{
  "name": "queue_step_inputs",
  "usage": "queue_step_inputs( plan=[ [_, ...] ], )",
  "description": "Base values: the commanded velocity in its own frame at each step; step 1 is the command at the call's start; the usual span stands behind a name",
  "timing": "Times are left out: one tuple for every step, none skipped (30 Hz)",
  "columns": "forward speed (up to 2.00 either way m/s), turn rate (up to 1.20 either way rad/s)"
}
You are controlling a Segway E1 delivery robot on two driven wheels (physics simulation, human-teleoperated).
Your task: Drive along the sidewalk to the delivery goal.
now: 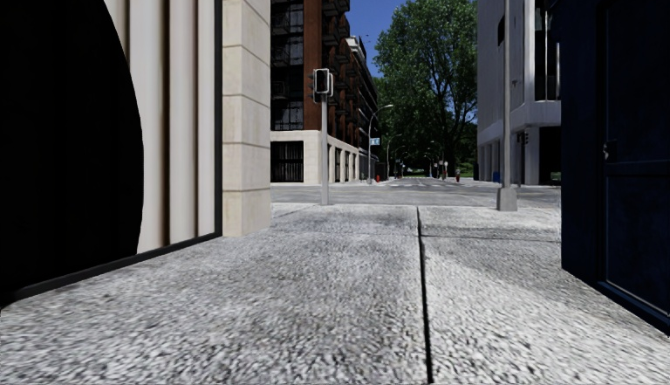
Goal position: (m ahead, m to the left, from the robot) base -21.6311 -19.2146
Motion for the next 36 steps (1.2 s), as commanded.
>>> queue_step_inputs(
  plan=[
    [2.0, 0.0],
    [2.0, -0.01],
    [2.0, -0.01],
    [2.0, -0.04],
    [2.0, -0.09],
    [2.0, -0.14],
    [2.0, -0.15],
    [2.0, -0.15],
    [2.0, -0.16],
    [2.0, -0.16],
    [2.0, -0.17],
    [2.0, -0.19],
    [2.0, -0.23],
    [2.0, -0.26],
    [2.0, -0.29],
    [2.0, -0.29],
    [1.96, -0.3],
    [1.96, -0.3],
    [1.84, -0.3],
    [1.75, -0.32],
    [1.66, -0.35],
    [1.63, -0.36],
    [1.6, -0.38],
    [1.57, -0.39],
    [1.56, -0.4],
    [1.56, -0.41],
    [1.56, -0.41],
    [1.56, -0.42],
    [1.56, -0.42],
    [1.56, -0.42],
    [1.56, -0.42],
    [1.56, -0.42],
    [1.56, -0.42],
    [1.56, -0.42],
    [1.56, -0.42],
    [1.56, -0.42]
  ],
)
